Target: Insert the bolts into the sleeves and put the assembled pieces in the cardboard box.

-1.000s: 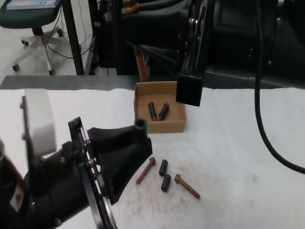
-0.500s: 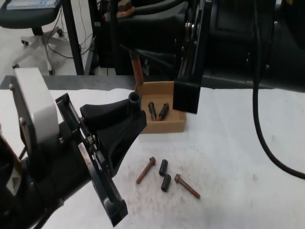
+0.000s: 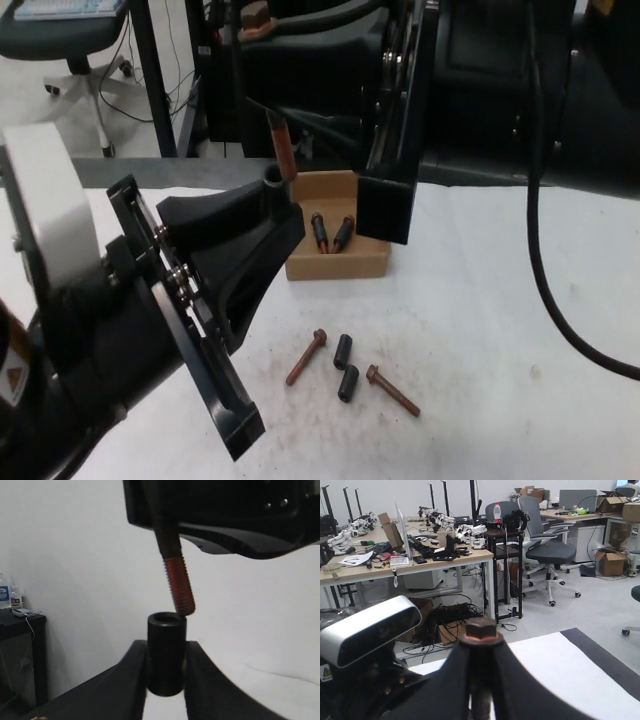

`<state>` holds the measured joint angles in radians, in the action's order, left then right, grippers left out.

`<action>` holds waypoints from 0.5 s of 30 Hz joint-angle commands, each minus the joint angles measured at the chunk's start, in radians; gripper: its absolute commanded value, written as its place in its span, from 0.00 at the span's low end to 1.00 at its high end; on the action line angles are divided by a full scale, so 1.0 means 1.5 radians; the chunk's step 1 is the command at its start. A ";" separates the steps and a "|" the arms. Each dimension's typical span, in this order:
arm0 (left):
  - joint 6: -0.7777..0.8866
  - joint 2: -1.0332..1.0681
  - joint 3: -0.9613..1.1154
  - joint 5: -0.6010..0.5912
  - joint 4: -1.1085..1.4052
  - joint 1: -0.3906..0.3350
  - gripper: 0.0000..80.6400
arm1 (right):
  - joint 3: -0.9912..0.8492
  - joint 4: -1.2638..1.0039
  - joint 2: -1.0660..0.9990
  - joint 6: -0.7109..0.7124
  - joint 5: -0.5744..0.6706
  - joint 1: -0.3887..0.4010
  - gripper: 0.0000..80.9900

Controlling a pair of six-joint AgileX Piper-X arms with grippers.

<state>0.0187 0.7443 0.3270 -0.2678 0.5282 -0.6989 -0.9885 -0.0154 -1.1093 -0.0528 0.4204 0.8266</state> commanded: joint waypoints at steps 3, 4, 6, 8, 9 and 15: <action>0.008 -0.001 0.007 0.003 0.025 0.000 0.00 | -0.002 -0.026 0.003 0.005 -0.040 0.001 0.01; 0.008 -0.001 0.007 0.003 0.025 0.000 0.00 | -0.002 -0.032 0.003 0.005 -0.043 0.001 0.01; 0.008 -0.001 0.007 0.003 0.025 0.000 0.00 | -0.002 -0.044 0.003 0.005 -0.047 0.001 0.01; 0.008 -0.001 0.007 0.003 0.025 0.000 0.00 | -0.002 -0.053 0.003 0.005 -0.047 0.001 0.01; 0.008 -0.001 0.007 0.003 0.025 0.000 0.00 | -0.002 -0.057 0.003 0.005 -0.047 0.001 0.01; 0.008 -0.001 0.007 0.003 0.025 0.000 0.00 | -0.002 -0.058 0.003 0.000 -0.047 0.001 0.01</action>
<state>0.0214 0.7443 0.3270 -0.2678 0.5463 -0.6989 -0.9885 -0.0815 -1.1093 -0.0528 0.3607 0.8293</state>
